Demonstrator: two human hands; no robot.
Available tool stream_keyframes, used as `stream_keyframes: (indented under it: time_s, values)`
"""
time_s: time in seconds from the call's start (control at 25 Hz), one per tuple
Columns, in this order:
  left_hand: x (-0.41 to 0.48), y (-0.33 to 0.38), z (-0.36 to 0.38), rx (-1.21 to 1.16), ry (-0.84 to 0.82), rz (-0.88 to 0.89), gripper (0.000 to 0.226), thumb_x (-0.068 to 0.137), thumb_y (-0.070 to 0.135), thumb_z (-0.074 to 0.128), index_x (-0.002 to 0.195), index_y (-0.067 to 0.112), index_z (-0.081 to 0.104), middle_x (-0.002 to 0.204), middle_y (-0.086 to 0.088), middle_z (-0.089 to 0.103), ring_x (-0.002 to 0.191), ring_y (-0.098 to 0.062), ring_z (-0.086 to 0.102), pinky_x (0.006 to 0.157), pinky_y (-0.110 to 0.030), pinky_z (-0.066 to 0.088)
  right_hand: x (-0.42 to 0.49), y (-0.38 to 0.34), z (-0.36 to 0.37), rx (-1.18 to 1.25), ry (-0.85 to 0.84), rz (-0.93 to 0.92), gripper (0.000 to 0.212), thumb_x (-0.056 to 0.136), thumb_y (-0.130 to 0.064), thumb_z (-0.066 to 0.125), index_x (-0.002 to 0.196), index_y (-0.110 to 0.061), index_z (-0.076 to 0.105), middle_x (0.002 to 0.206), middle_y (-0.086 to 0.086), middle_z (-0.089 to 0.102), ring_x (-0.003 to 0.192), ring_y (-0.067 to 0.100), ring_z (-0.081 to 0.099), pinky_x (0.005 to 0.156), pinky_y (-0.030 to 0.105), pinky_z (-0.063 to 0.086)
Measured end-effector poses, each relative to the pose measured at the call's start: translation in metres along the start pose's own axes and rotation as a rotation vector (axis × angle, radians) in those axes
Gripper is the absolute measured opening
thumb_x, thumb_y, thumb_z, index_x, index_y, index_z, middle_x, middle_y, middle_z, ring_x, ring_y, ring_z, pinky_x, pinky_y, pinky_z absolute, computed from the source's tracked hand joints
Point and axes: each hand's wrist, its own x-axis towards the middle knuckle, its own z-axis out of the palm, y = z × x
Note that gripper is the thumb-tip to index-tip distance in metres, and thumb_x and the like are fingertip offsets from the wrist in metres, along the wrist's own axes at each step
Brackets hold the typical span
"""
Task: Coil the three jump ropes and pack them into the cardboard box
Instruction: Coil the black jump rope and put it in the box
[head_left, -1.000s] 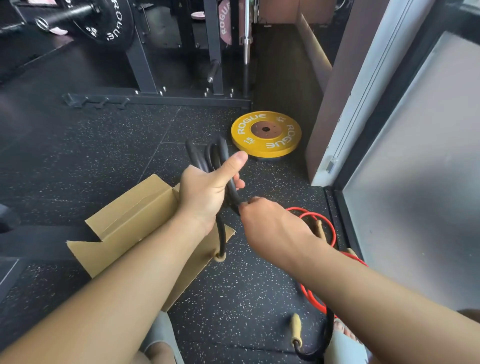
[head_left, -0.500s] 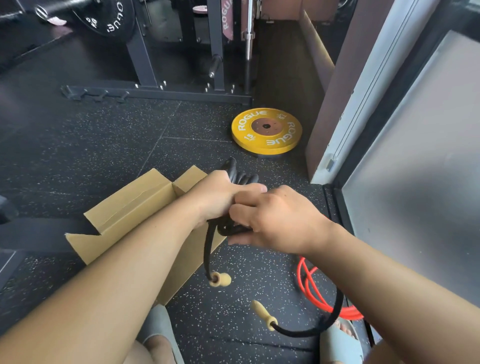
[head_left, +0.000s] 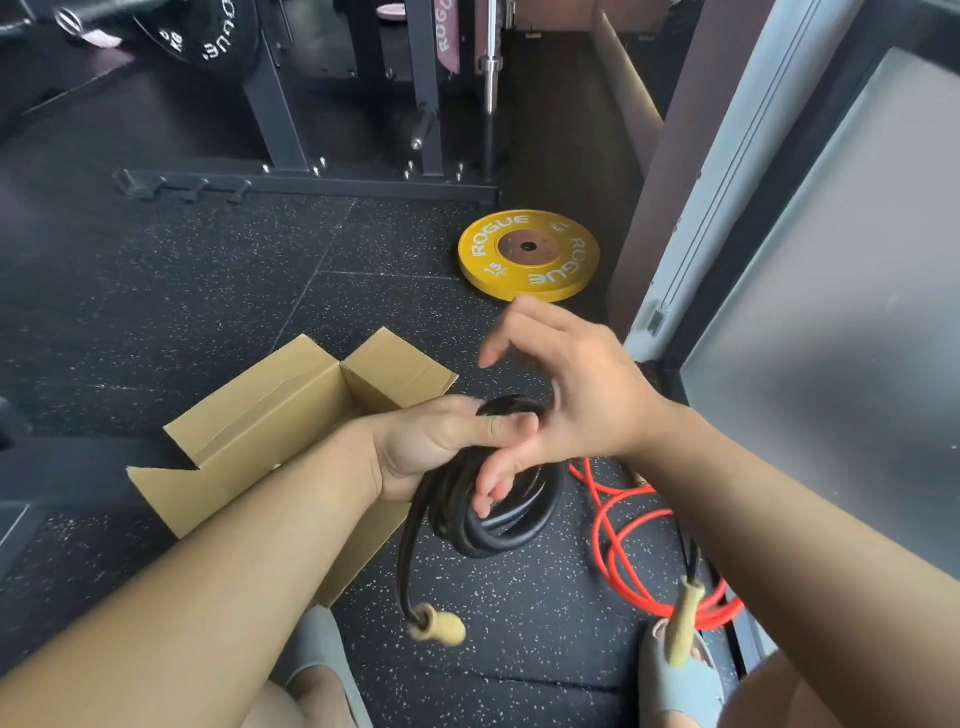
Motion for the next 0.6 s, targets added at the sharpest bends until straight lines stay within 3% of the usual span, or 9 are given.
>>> stream_keyframes:
  time_s: [0.08, 0.2, 0.28, 0.4, 0.6]
  values:
    - [0.002, -0.006, -0.006, -0.035, -0.049, 0.021, 0.072, 0.057, 0.058, 0.087, 0.081, -0.003, 0.058, 0.052, -0.005, 0.057, 0.043, -0.015, 0.055, 0.049, -0.024, 0.048, -0.003, 0.012, 0.006, 0.165, -0.165, 0.136, 0.08, 0.051, -0.07, 0.086, 0.111, -0.02, 0.065, 0.104, -0.012, 0.061, 0.093, 0.013, 0.062, 0.081, 0.04, 0.053]
    - [0.003, -0.009, -0.013, -0.089, -0.157, 0.097, 0.065, 0.061, 0.05, 0.089, 0.086, 0.001, 0.055, 0.052, -0.001, 0.056, 0.041, -0.012, 0.053, 0.049, -0.023, 0.048, -0.012, 0.031, 0.008, 0.66, -0.409, 0.354, 0.088, 0.061, -0.052, 0.092, 0.13, -0.009, 0.059, 0.12, 0.005, 0.068, 0.108, 0.022, 0.067, 0.1, 0.039, 0.051]
    - [0.0, -0.005, -0.016, -0.117, -0.164, 0.139, 0.066, 0.061, 0.043, 0.091, 0.091, 0.003, 0.048, 0.048, 0.002, 0.054, 0.037, -0.009, 0.051, 0.048, -0.023, 0.045, -0.018, 0.041, 0.003, 0.849, -0.5, 0.42, 0.086, 0.067, -0.052, 0.089, 0.129, -0.002, 0.057, 0.115, 0.008, 0.067, 0.104, 0.019, 0.063, 0.097, 0.036, 0.05]
    - [-0.002, -0.001, -0.02, -0.152, -0.113, 0.219, 0.044, 0.065, 0.035, 0.088, 0.082, 0.008, 0.058, 0.044, 0.005, 0.05, 0.034, -0.008, 0.047, 0.049, -0.025, 0.042, -0.019, 0.047, -0.001, 0.962, -0.437, 0.428, 0.071, 0.072, -0.047, 0.087, 0.121, -0.004, 0.06, 0.102, 0.008, 0.064, 0.093, 0.016, 0.057, 0.085, 0.031, 0.047]
    - [0.004, -0.006, -0.022, -0.256, -0.027, 0.307, 0.017, 0.071, 0.018, 0.066, 0.084, 0.01, 0.06, 0.048, 0.007, 0.05, 0.042, -0.01, 0.053, 0.059, -0.03, 0.053, -0.012, 0.044, 0.004, 1.045, -0.236, 0.482, 0.046, 0.08, -0.018, 0.081, 0.119, -0.004, 0.063, 0.1, 0.005, 0.071, 0.092, 0.019, 0.064, 0.091, 0.032, 0.05]
